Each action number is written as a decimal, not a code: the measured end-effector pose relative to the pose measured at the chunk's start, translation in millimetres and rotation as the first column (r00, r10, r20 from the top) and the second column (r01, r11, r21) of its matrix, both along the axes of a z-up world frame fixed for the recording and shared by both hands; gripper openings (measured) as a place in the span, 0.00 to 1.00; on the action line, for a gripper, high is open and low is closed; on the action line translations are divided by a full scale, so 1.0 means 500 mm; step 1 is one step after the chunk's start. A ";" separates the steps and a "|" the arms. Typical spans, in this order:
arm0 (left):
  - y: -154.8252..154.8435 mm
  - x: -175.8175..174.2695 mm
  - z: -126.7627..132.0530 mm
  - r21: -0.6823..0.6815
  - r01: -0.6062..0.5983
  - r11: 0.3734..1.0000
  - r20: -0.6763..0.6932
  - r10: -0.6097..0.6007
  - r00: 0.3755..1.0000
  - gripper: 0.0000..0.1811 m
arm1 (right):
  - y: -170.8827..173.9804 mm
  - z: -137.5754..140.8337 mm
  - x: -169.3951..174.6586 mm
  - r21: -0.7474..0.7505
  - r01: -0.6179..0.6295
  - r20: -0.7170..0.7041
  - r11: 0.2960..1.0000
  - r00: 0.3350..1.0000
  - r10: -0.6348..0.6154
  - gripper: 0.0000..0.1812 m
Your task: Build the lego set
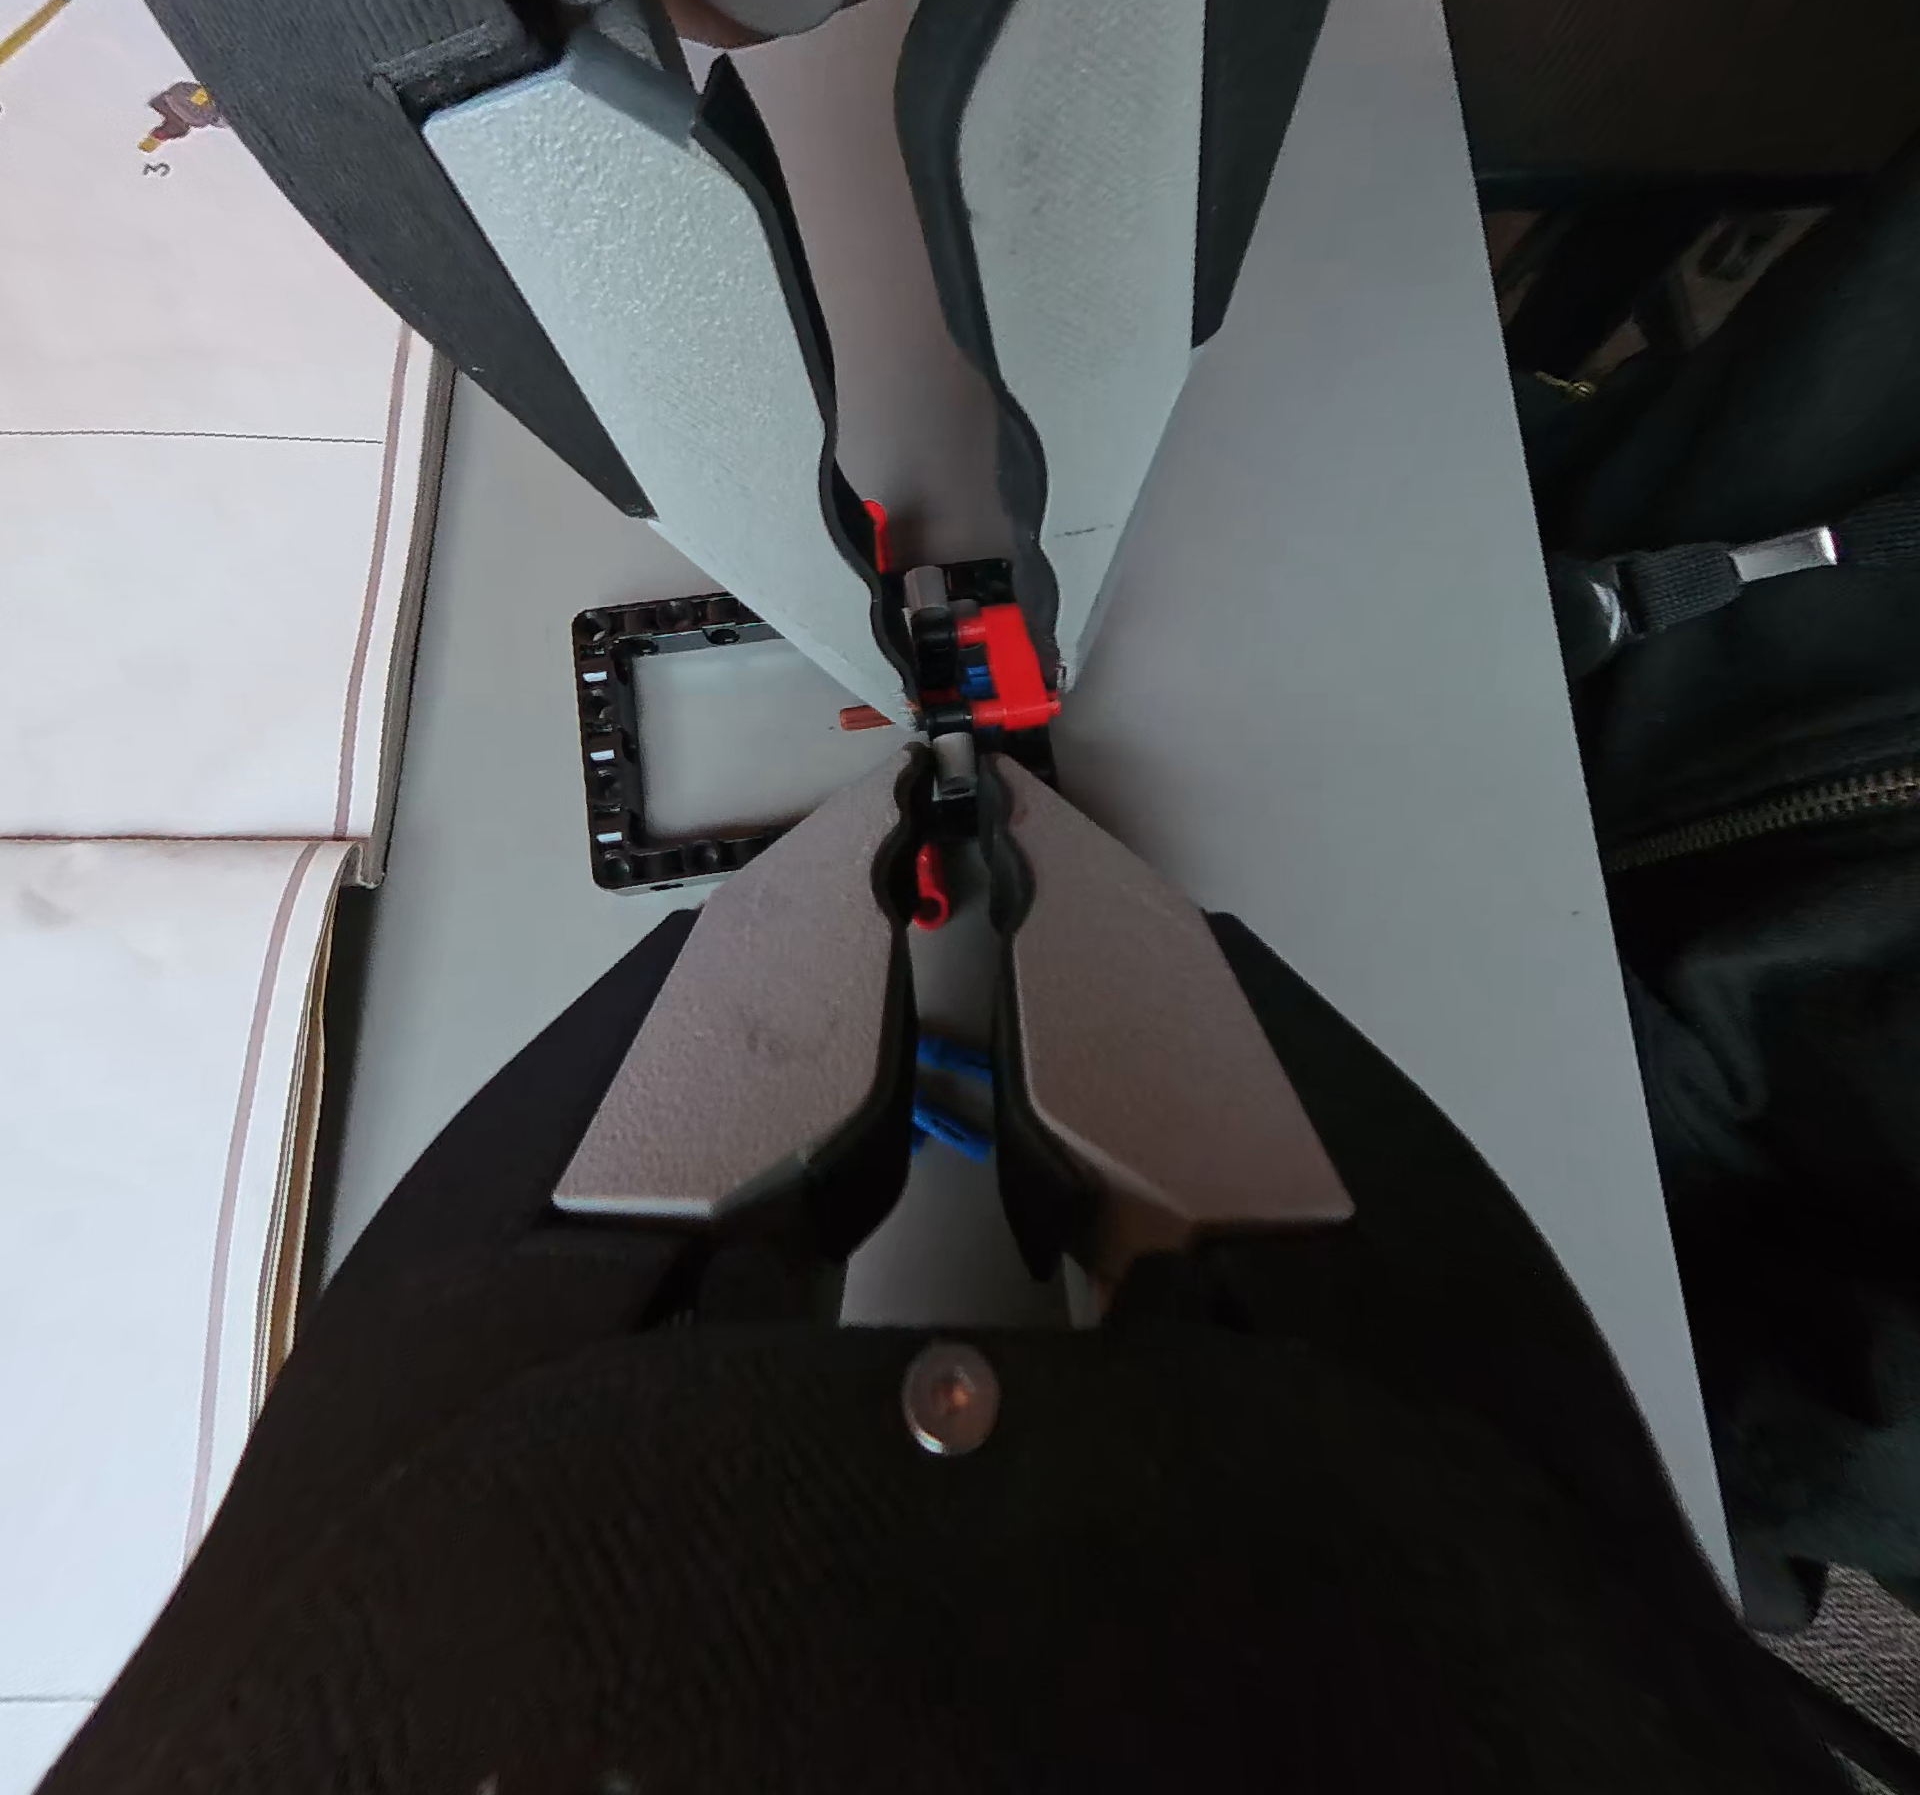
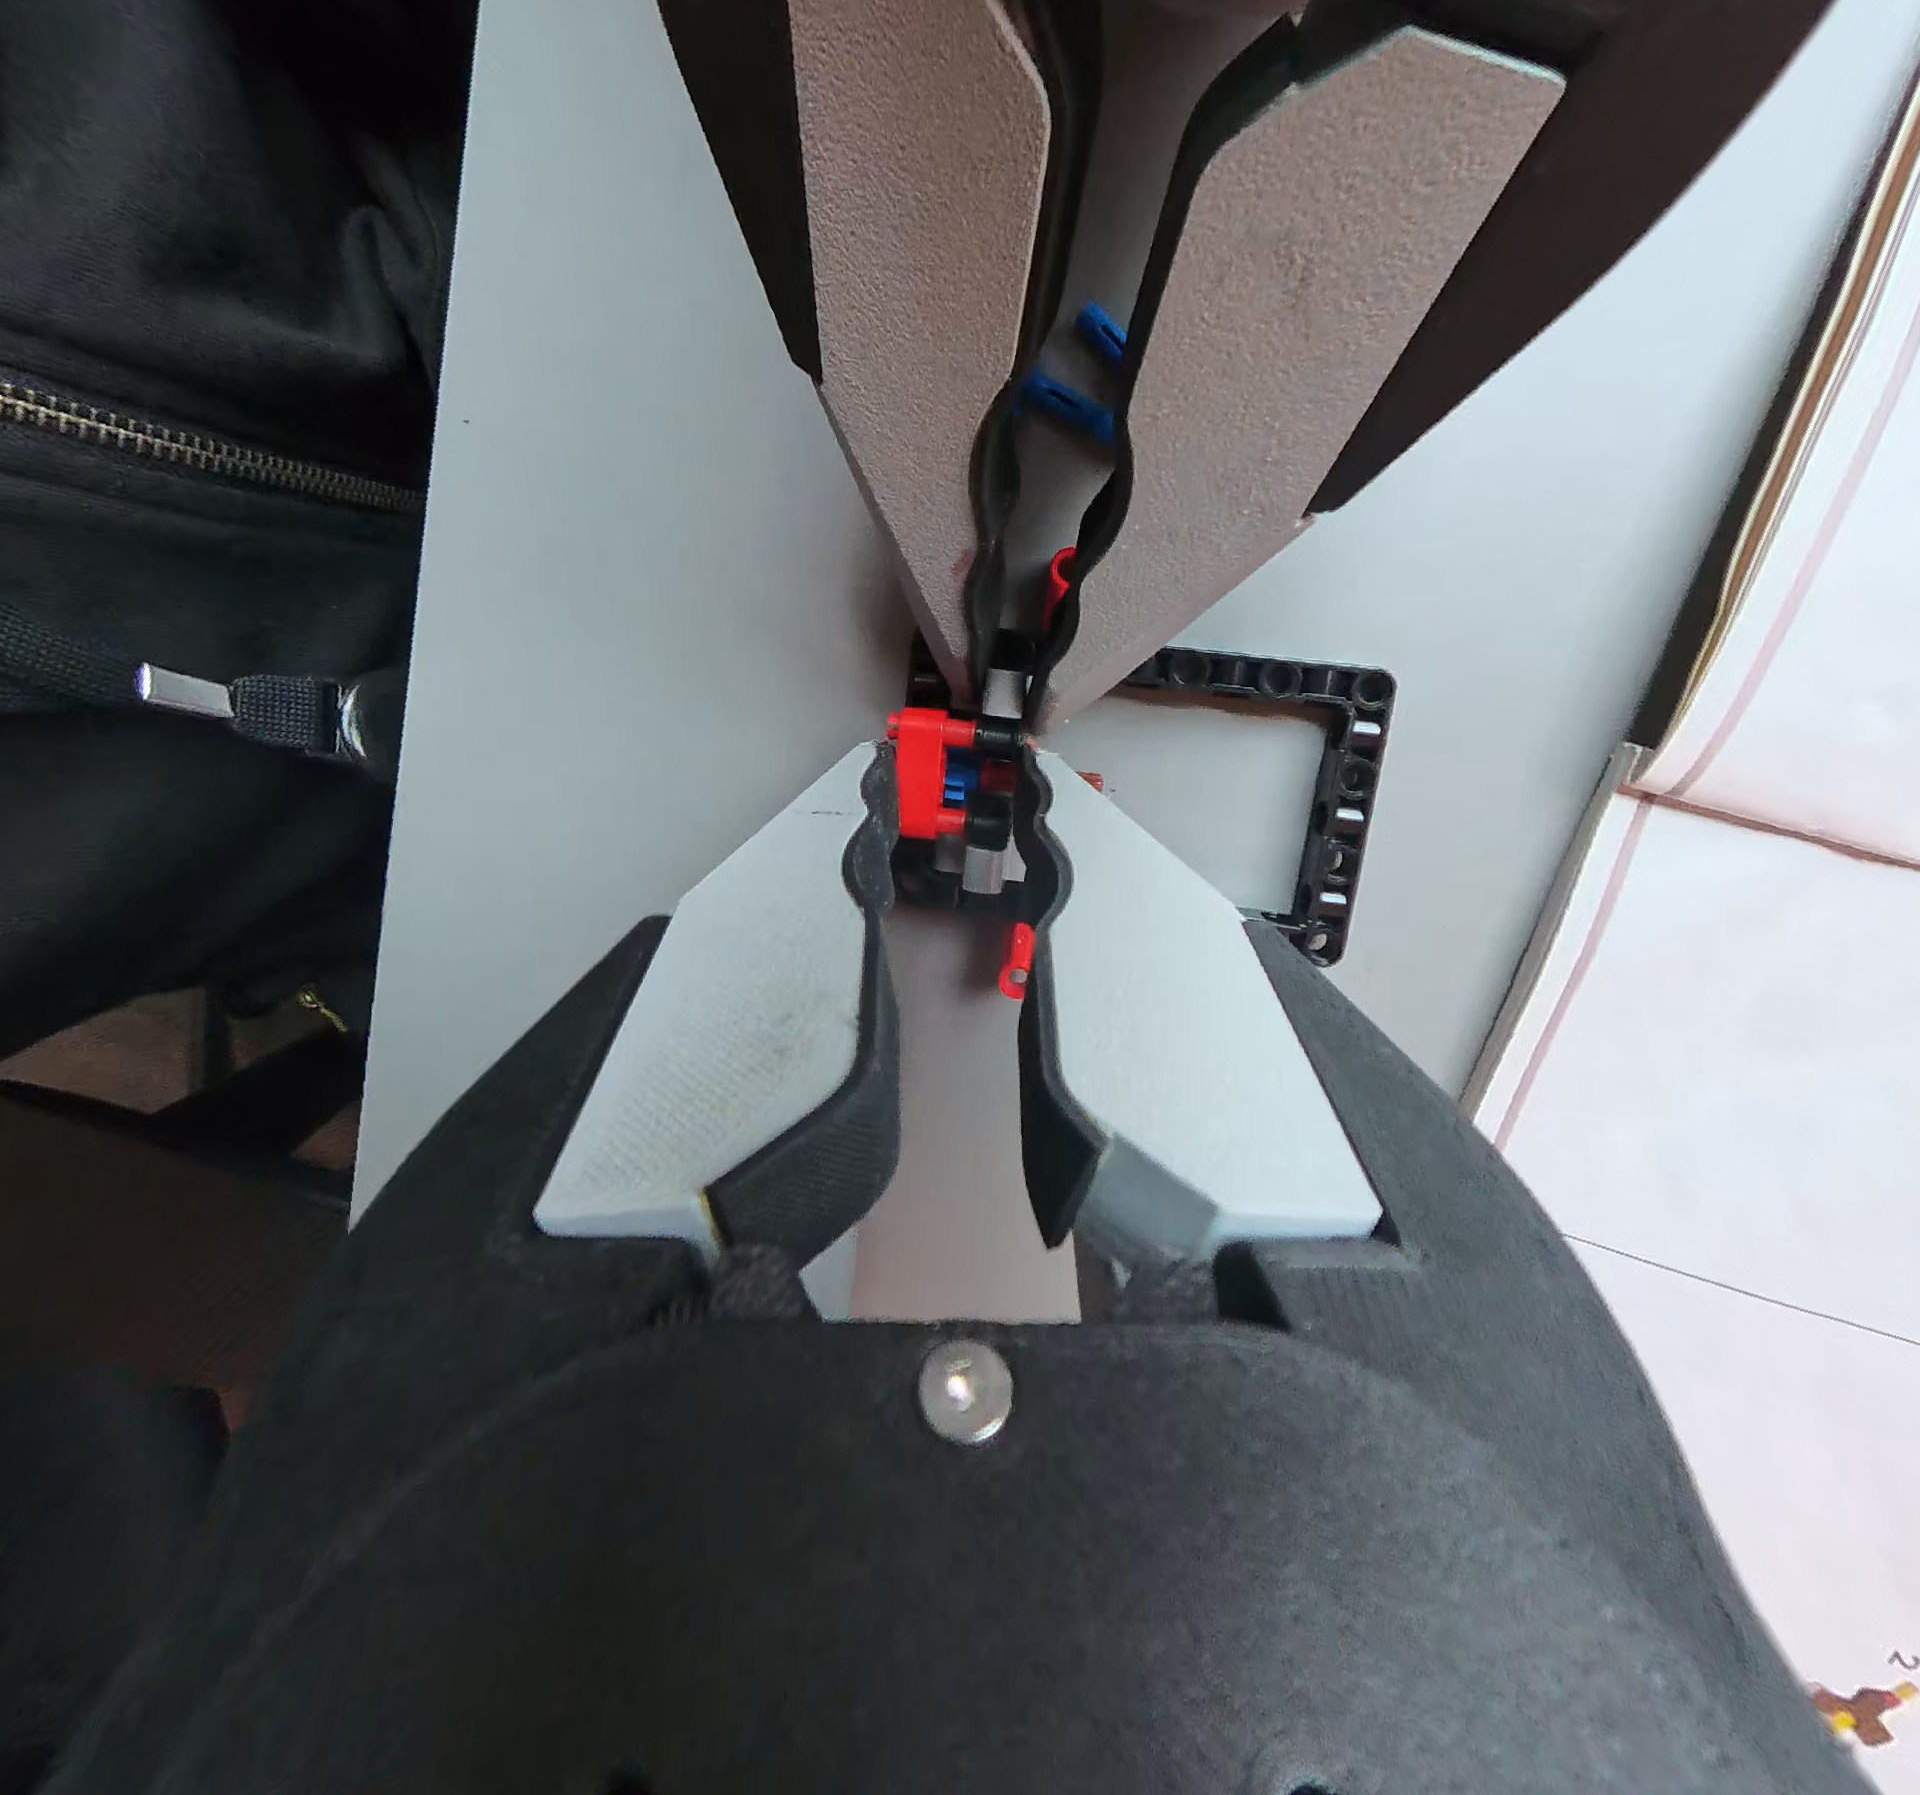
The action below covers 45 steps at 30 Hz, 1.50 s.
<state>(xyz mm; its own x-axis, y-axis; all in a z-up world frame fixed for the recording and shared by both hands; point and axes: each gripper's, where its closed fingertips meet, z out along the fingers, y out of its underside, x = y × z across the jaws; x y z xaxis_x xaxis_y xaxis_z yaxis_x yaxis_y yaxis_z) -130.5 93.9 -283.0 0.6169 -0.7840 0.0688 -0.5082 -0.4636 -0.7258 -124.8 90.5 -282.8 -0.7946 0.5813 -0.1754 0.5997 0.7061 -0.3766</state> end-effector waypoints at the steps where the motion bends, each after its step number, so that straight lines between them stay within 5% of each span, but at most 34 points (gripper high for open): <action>1: 0.000 0.000 0.000 0.007 -0.001 1.000 -0.006 0.002 1.000 0.03 | 0.001 0.000 0.000 0.007 -0.007 -0.005 1.000 1.000 0.007 0.11; 14: 0.009 -0.006 -0.001 0.007 -0.022 1.000 0.001 0.022 1.000 0.03 | 0.010 0.011 -0.004 0.038 -0.033 -0.050 0.999 0.998 0.034 0.11; 17: 0.014 -0.015 0.000 -0.001 -0.051 0.999 0.002 0.051 0.999 0.03 | 0.034 0.053 -0.012 -0.030 0.061 -0.186 0.998 0.980 -0.066 0.12; 22: 0.010 -0.011 0.004 -0.038 -0.048 0.998 0.044 0.050 0.998 0.11 | 0.034 0.053 0.017 -0.298 0.235 -0.125 0.925 0.951 -0.281 0.30; 26: 0.012 -0.011 0.023 -0.046 -0.066 0.997 0.064 0.068 0.996 0.18 | 0.040 0.012 -0.003 -0.232 0.282 -0.282 0.931 0.896 -0.342 0.29; 31: 0.018 0.006 0.022 -0.111 -0.059 0.992 0.011 0.061 0.998 0.18 | 0.035 -0.010 0.003 -0.186 0.248 -0.323 0.951 0.898 -0.297 0.16; 45: 0.013 0.009 0.004 -0.208 -0.056 0.976 -0.114 0.032 0.993 0.13 | 0.025 -0.004 -0.011 -0.186 0.123 -0.490 0.975 0.849 -0.201 0.13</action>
